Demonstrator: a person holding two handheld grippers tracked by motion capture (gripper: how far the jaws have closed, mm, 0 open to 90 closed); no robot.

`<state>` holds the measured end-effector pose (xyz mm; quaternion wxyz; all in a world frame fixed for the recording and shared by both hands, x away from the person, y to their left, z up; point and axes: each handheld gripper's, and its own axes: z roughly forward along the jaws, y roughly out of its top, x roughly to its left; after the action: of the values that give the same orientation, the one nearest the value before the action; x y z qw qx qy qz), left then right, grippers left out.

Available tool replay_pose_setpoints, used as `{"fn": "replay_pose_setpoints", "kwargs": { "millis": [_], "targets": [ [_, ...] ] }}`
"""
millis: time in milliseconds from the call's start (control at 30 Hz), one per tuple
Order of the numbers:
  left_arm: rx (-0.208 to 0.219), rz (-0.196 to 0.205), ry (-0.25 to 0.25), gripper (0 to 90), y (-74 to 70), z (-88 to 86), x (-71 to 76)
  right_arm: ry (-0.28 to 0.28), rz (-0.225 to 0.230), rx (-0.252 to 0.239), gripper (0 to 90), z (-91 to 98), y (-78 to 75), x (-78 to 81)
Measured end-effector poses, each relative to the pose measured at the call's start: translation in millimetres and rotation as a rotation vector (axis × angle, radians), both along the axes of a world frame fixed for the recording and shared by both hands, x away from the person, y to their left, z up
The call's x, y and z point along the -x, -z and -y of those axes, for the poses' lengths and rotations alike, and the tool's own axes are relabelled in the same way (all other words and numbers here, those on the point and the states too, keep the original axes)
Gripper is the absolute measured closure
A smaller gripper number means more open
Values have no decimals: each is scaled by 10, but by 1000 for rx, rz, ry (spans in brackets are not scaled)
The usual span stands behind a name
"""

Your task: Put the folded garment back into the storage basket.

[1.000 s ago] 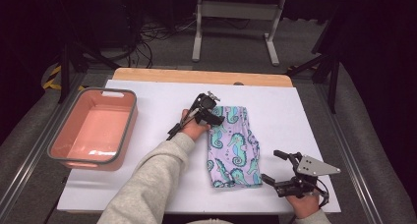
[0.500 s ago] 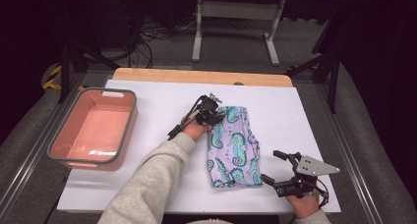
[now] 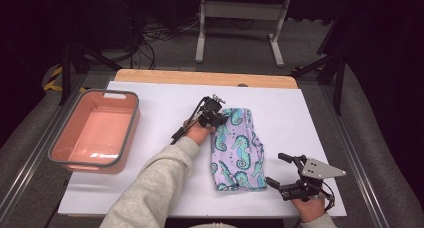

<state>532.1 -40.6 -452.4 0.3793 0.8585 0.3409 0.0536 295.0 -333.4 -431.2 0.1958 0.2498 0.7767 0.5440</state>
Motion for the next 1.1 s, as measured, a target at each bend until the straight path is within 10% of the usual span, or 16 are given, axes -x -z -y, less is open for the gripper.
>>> {"fn": "replay_pose_setpoints", "kwargs": {
  "millis": [433, 1100],
  "targets": [
    [79, 46, 46, 752, -164, -71, 27, -1, 1, -9, 89, 12, -6, 3],
    [288, 196, 271, 752, -758, -211, 368, -2, 0, -12, 89, 15, -7, 4]
  ]
}}
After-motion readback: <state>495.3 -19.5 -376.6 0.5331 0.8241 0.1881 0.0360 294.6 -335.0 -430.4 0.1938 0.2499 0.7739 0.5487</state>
